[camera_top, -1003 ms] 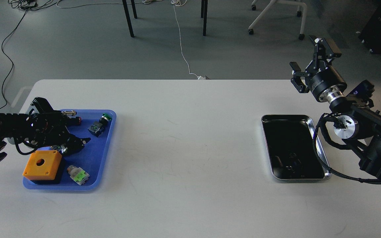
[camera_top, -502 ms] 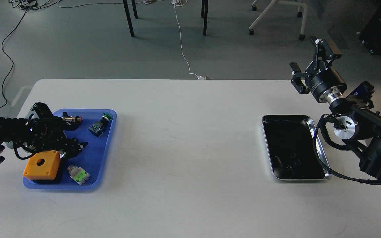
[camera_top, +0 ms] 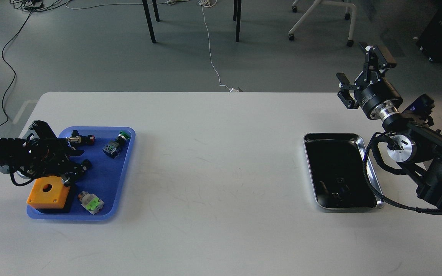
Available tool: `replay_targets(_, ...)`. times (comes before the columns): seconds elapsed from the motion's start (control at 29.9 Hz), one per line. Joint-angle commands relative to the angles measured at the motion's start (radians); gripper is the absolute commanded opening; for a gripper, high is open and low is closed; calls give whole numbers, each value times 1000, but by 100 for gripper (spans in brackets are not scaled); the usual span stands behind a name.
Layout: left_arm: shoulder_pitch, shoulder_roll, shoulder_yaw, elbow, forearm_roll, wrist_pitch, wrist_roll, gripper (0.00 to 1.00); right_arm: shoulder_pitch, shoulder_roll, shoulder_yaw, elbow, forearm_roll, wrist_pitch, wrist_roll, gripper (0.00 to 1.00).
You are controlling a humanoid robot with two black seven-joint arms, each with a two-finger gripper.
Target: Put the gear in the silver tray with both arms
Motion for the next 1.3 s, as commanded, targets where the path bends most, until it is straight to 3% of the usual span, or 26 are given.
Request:
replay_targets(0.0,1,0,2,1,0,0,0,46,-3,0,0,0,0,0,0,98)
replay_targets(0.37,2,-16,4,3,0,0,0,45,-7,0,0,0,0,-2,0,98)
replay_targets(0.57,4,-17,4,3,0,-2,0,38,-7,0,1,0,0,-5,0,98)
replay_targets(0.8,4,-19,4,4,0,-5,0,37,-7,0,3,-2,0,-5,0,98)
replay_targets(1.0,4,-17,4,3,0,-5,0,23,-7,0,3,-2,0,-5,0,98)
replay_targets(1.27,6,-17,4,4,0,-8,0,23,-7,-1,3,0,0,-5,0,98)
